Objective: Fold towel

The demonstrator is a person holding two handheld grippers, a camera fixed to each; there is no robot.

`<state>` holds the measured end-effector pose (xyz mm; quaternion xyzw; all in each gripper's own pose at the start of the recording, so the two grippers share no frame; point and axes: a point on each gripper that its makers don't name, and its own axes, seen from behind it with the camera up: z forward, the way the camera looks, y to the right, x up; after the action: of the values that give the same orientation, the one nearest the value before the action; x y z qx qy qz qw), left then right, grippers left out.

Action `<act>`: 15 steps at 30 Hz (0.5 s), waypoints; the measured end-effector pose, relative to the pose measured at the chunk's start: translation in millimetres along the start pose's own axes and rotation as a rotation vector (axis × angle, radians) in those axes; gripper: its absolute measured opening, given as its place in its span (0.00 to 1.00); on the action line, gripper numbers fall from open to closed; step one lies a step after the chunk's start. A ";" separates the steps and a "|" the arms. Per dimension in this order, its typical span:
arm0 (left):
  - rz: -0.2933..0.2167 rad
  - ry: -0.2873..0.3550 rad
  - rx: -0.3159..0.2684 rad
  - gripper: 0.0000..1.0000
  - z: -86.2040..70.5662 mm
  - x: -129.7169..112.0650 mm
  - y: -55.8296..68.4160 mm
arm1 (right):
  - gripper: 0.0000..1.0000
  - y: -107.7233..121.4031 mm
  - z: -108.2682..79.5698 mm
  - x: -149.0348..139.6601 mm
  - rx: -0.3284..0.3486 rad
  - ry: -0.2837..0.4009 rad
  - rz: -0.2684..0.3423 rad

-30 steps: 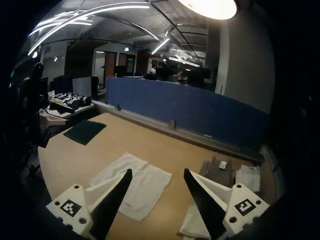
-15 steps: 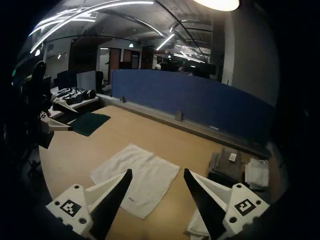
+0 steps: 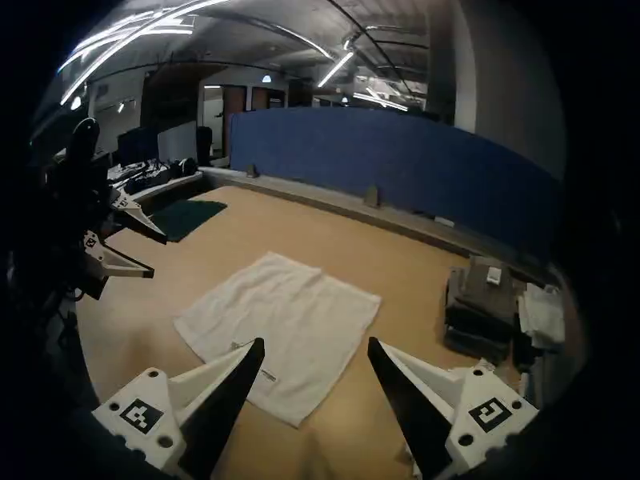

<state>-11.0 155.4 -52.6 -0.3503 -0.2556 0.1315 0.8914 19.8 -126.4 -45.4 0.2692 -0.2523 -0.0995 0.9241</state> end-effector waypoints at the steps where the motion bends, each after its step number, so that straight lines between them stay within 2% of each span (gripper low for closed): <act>1: 0.005 -0.013 -0.004 0.96 3.4 -6.6 1.8 | 1.00 -1.0 2.7 -6.2 0.002 -0.008 0.000; 9: 0.022 -0.105 -0.048 0.96 23.9 -46.7 15.4 | 1.00 -10.4 24.3 -55.1 0.029 -0.099 -0.006; 15: 0.028 -0.158 -0.065 0.96 35.4 -65.7 18.1 | 1.00 -18.4 35.7 -81.5 0.057 -0.165 -0.026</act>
<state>-86.2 161.0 -66.9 -0.3713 -0.3244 0.1629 0.8546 -69.1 -131.6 -63.1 0.2896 -0.3271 -0.1262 0.8906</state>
